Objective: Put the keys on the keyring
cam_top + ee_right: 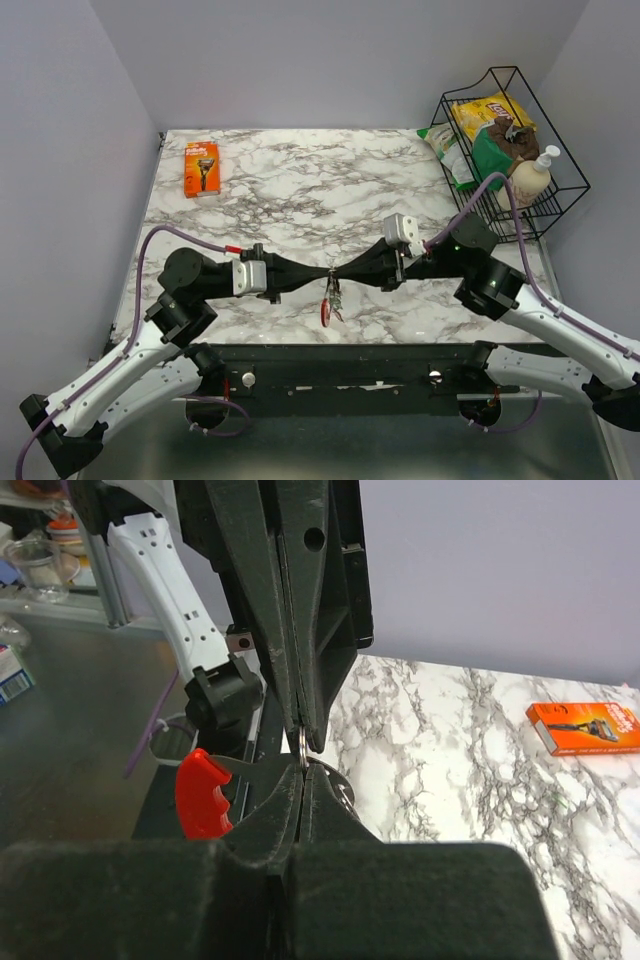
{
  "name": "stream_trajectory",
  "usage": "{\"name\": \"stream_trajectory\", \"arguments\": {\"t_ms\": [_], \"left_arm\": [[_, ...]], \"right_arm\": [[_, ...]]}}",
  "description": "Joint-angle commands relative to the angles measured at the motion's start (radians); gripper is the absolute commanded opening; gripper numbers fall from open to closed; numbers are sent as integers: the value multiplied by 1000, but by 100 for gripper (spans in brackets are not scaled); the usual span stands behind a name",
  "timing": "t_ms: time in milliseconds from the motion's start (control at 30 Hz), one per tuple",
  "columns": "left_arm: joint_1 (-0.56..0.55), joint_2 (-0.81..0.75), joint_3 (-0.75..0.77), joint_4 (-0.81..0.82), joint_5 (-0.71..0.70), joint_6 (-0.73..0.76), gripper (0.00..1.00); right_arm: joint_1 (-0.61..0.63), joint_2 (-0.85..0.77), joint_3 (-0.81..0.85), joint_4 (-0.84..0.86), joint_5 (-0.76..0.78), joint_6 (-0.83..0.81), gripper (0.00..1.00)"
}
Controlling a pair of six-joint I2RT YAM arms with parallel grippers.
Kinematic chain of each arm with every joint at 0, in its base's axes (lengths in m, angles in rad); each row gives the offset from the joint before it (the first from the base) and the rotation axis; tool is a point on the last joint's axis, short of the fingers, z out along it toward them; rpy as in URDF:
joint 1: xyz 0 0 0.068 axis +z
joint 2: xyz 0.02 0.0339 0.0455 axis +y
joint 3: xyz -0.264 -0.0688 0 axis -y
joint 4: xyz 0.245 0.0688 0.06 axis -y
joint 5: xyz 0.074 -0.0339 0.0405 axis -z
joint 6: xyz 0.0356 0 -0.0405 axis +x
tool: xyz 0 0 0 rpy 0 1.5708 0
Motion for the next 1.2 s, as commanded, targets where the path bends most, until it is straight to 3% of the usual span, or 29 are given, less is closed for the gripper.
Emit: {"name": "stream_trajectory", "arguments": {"t_ms": [0, 100, 333, 433, 633, 800, 933, 1167], "left_arm": [[4, 3, 31, 1, 21, 4, 0], [4, 7, 56, -68, 15, 18, 0], [4, 29, 229, -377, -34, 125, 46], [4, 68, 324, -545, -55, 177, 52], [4, 211, 515, -854, -95, 240, 55], [3, 354, 623, -1036, -107, 257, 48], [3, 409, 656, -1075, -98, 270, 42], [3, 427, 651, -1084, -106, 288, 41]], "right_arm": [[3, 13, 50, -22, -23, 13, 1], [5, 24, 61, -55, -1, -4, 1], [5, 36, 93, -182, 65, -67, 1], [3, 50, 119, -243, 63, -95, 1], [3, 90, 156, -341, 66, -129, 0], [3, 116, 174, -383, 68, -147, 1], [5, 114, 173, -383, 77, -148, 1], [5, 118, 167, -381, 100, -150, 1]]}}
